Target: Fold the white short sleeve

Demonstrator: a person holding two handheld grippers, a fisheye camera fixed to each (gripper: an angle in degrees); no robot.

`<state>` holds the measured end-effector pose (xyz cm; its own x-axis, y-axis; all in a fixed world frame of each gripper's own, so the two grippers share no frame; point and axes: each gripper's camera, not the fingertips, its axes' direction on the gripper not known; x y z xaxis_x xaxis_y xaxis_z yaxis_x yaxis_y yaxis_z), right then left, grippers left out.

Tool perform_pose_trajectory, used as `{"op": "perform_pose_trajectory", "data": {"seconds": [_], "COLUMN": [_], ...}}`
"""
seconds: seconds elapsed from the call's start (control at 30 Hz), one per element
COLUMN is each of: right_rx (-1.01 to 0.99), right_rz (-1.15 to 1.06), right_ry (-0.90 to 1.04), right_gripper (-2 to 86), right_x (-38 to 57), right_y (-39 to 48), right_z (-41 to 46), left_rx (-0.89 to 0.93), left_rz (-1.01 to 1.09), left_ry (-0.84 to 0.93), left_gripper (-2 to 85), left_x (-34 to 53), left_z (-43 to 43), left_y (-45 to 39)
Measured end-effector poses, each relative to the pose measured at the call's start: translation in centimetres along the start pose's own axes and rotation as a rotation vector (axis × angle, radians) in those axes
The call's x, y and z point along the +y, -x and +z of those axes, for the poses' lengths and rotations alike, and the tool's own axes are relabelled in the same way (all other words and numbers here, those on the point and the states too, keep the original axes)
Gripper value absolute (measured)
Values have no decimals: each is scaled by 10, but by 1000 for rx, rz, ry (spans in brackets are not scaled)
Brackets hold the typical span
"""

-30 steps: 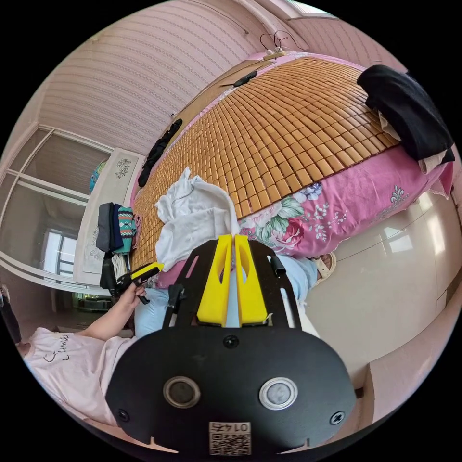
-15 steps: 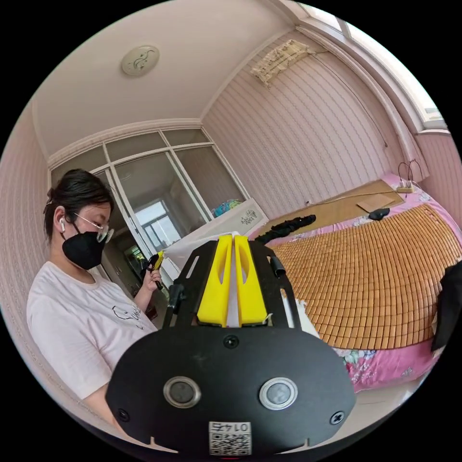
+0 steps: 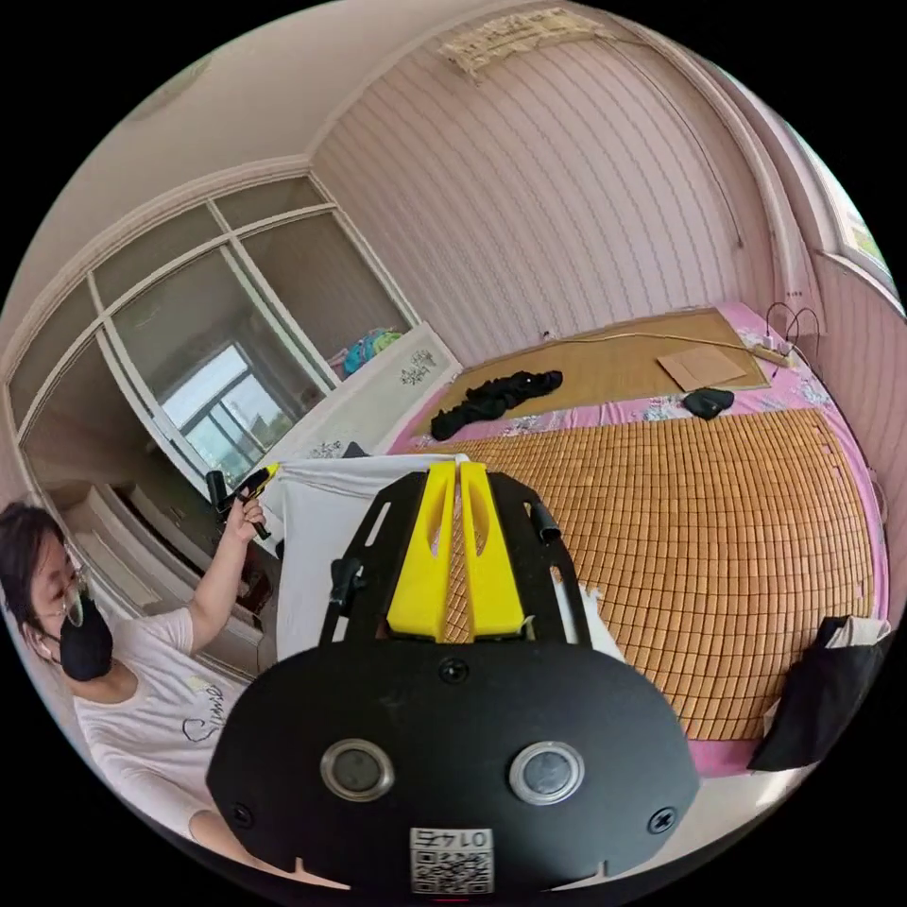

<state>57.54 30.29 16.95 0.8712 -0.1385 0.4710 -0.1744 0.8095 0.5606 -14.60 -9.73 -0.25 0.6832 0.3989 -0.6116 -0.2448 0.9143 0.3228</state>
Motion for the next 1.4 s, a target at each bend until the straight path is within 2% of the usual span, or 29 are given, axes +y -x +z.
{"op": "perform_pose_trajectory", "data": {"seconds": [0.07, 0.13, 0.23, 0.3, 0.37, 0.5, 0.67, 0.83, 1.07, 1.4], "right_rx": [-58, -102, -184, -151, -30, -39, -60, -88, -66, -48], "right_rz": [158, 186, 35, -98, -174, -127, 122, 376, 561, 581], "right_ry": [-58, -209, -462, -502, -411, -243, -29, 110, 236, 387], "right_gripper": [1, 1, 2, 1, 1, 1, 2, 2, 2, 1], "right_x": [-32, -60, -98, -111, -115, -87, -2, 68, 141, 176], "right_y": [-33, -32, 2, 24, 33, -8, -107, -183, -232, -252], "right_z": [16, 3, -31, -39, -26, 19, 106, 175, 220, 232], "left_rx": [-8, -8, 23, -68, -126, -130, -210, -158, -176, -106], "left_rz": [-29, -41, 91, 210, 266, 201, 181, -35, -151, -132], "left_ry": [14, -65, -237, -252, -209, -27, 279, 491, 655, 785], "left_gripper": [-10, -10, -10, -10, -10, -10, -10, -10, -10, -10], "left_x": [-26, -71, -112, -121, -117, -71, 23, 121, 193, 232], "left_z": [35, 52, 42, 42, 53, 104, 177, 243, 278, 294], "left_y": [6, -4, -43, -66, -72, -30, 26, 85, 123, 131]}}
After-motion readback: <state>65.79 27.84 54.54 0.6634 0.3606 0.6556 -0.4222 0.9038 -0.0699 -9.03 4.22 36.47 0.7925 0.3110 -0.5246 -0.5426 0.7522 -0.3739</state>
